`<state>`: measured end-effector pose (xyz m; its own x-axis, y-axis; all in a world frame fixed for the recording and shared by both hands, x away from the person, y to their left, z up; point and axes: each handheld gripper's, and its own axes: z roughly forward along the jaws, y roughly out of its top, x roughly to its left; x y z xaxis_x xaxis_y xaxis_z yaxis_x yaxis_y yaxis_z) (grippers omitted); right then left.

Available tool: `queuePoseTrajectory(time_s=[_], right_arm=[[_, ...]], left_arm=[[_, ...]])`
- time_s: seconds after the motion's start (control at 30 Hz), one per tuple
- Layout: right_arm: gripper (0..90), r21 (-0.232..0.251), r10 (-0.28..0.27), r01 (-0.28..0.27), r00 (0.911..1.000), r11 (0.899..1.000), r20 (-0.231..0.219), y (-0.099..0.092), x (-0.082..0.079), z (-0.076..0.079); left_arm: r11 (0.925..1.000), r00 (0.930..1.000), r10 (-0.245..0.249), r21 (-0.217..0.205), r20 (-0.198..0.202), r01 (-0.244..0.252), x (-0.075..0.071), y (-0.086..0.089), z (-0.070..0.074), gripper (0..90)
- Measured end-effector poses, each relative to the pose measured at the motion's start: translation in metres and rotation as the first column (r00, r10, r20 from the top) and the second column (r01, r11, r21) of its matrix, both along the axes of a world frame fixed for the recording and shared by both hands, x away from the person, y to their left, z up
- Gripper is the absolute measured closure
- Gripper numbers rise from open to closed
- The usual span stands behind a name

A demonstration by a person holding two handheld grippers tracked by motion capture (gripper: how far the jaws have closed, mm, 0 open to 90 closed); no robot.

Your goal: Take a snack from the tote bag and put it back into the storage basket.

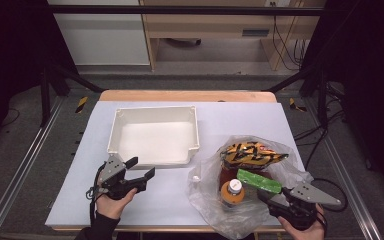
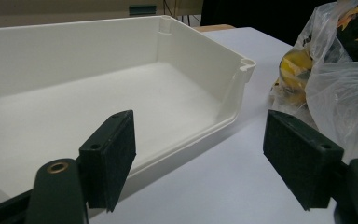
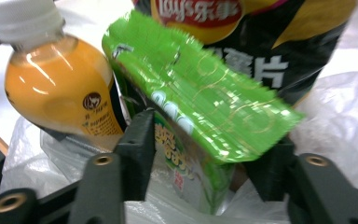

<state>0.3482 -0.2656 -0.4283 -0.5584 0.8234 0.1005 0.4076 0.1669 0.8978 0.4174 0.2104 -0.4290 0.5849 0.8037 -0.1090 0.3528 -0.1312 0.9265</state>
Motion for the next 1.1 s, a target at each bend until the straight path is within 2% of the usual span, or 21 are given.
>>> queuePoseTrajectory(time_s=[0.07,0.33,0.73,0.9,1.1], right_arm=[[55.4,-0.015,-0.004,0.004,1.0000,1.000,0.004,0.002,0.001,-0.001],[66.0,-0.007,0.015,-0.015,0.9999,1.000,0.009,-0.001,0.003,-0.001],[74.3,-0.014,0.068,-0.067,0.9951,0.998,0.071,-0.004,0.002,0.007],[74.7,0.015,0.074,-0.077,0.9899,0.997,0.121,-0.008,-0.002,0.016],[74.6,0.033,0.086,-0.093,0.9813,0.995,0.172,-0.011,-0.003,0.036]], left_arm=[[1.0000,1.0000,-0.002,0.005,0.000,0.002,0.000,-0.001,0.000,25.0],[0.9999,1.0000,-0.005,0.016,-0.005,0.005,0.001,-0.003,-0.002,25.0],[0.9998,1.0000,-0.005,0.020,-0.003,0.005,0.000,-0.004,-0.001,25.1],[0.9998,1.0000,-0.005,0.018,0.000,0.005,0.000,-0.004,0.000,25.1],[0.9998,0.9999,-0.011,0.014,0.004,0.011,-0.001,-0.005,0.003,25.0]])
